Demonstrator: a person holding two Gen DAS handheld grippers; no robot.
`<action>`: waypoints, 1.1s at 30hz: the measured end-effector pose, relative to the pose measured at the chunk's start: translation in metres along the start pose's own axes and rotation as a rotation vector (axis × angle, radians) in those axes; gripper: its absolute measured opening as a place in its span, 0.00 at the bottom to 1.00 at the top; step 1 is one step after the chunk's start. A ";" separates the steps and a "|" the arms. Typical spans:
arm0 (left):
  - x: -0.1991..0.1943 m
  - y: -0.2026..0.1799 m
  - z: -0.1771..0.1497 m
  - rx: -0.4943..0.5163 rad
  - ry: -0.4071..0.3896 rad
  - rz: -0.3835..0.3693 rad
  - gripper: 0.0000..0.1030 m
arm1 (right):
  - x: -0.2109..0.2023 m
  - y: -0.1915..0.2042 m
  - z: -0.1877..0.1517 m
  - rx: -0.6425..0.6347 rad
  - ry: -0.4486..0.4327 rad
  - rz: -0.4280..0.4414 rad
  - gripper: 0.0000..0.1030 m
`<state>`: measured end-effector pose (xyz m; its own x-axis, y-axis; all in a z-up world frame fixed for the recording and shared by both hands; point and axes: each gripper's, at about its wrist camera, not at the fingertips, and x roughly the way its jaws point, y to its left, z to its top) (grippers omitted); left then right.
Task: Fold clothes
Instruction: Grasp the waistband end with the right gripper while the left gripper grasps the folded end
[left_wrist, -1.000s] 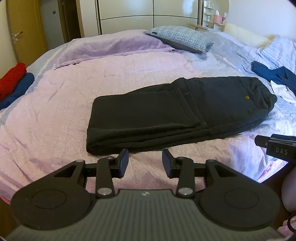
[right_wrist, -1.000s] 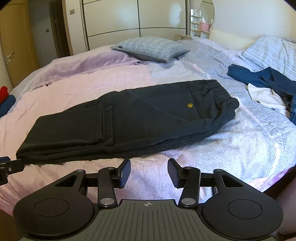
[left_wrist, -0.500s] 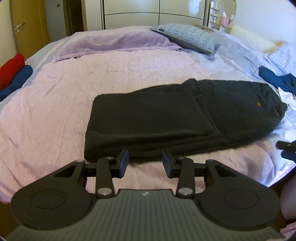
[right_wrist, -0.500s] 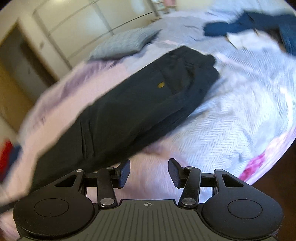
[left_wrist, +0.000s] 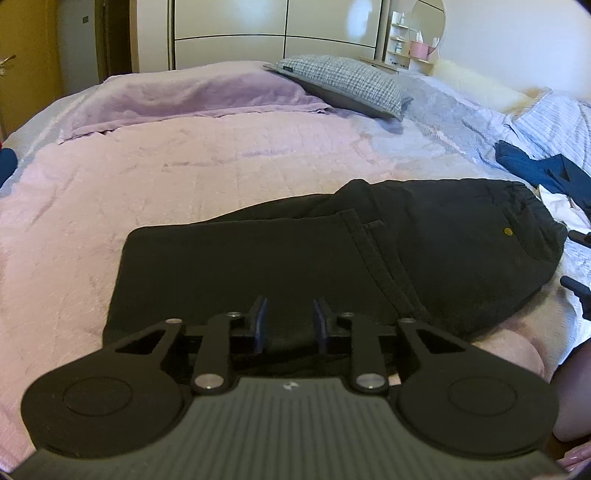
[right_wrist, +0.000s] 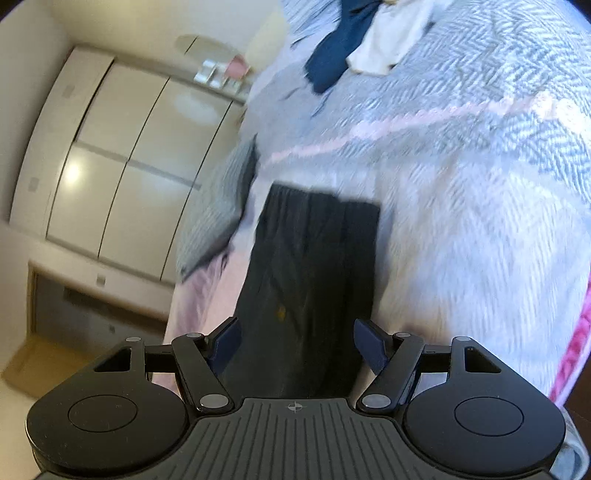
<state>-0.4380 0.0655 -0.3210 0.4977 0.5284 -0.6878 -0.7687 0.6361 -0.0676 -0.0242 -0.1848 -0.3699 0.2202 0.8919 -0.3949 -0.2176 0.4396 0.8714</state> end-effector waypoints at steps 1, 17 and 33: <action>0.004 0.000 0.001 0.002 0.001 0.001 0.22 | 0.005 -0.002 0.005 0.004 -0.007 -0.016 0.69; 0.026 0.025 0.003 -0.079 0.037 0.038 0.22 | 0.039 -0.026 0.029 -0.014 -0.023 0.021 0.58; 0.027 0.048 0.003 -0.151 0.040 0.040 0.22 | 0.048 -0.035 0.020 -0.038 -0.018 0.005 0.56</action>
<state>-0.4604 0.1119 -0.3410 0.4511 0.5270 -0.7203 -0.8409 0.5213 -0.1452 0.0132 -0.1597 -0.4132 0.2364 0.8923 -0.3845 -0.2550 0.4388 0.8616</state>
